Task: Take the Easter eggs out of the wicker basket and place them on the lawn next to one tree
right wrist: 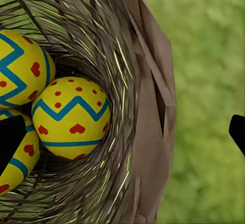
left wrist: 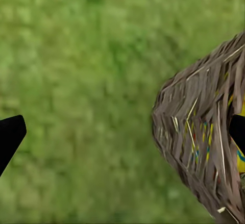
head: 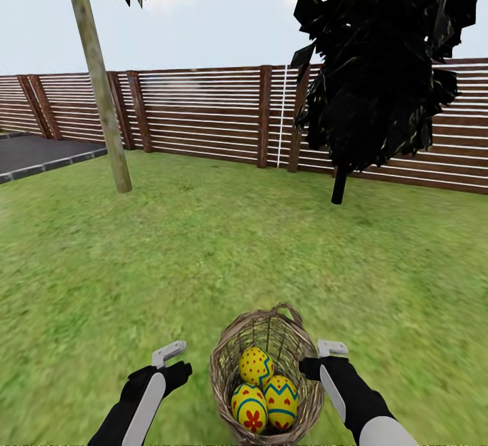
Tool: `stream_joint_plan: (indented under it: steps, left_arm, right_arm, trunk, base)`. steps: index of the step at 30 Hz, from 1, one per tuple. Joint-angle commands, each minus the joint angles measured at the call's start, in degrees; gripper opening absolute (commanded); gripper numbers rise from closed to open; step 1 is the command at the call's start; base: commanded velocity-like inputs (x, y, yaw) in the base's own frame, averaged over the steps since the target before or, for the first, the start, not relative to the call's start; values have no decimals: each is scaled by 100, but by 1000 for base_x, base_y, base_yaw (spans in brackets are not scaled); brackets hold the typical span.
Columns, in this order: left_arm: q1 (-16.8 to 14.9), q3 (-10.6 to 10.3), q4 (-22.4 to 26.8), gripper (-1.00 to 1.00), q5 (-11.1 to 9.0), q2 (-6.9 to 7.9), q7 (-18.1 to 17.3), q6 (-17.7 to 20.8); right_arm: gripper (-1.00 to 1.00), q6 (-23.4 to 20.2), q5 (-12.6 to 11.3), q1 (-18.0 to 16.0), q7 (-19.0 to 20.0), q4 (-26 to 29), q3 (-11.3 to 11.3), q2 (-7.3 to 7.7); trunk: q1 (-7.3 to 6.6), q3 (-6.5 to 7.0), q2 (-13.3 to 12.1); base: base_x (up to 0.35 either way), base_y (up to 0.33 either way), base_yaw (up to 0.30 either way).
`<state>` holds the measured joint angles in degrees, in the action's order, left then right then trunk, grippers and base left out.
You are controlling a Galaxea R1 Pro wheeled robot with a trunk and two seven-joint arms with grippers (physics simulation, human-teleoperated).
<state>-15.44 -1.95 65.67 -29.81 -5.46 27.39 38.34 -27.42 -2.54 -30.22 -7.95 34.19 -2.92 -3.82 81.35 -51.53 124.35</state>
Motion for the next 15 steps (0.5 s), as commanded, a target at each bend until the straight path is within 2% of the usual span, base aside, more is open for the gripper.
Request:
stream_joint_plan:
  steps: [1, 5, 15]
  left_arm:
    - [-3, -7, 7, 100, -58, 1, 56, 8]
    - [-3, -2, 7, 100, -54, 5, 56, 7]
    - [-3, 13, -1, 100, -60, 10, 56, 7]
  right_arm:
    - [100, -25, -27, -2, -22, 10, -18, -5]
    - [100, -26, -27, -2, -22, 9, -27, 6]
    - [100, -27, -51, -2, -30, 9, -65, 193]
  trunk:
    - [22, -24, 44]
    - [66, -60, 124]
    - [66, -60, 124]
  base:
    - [0, 0, 0]
    - [0, 0, 0]
    - [0, 0, 0]
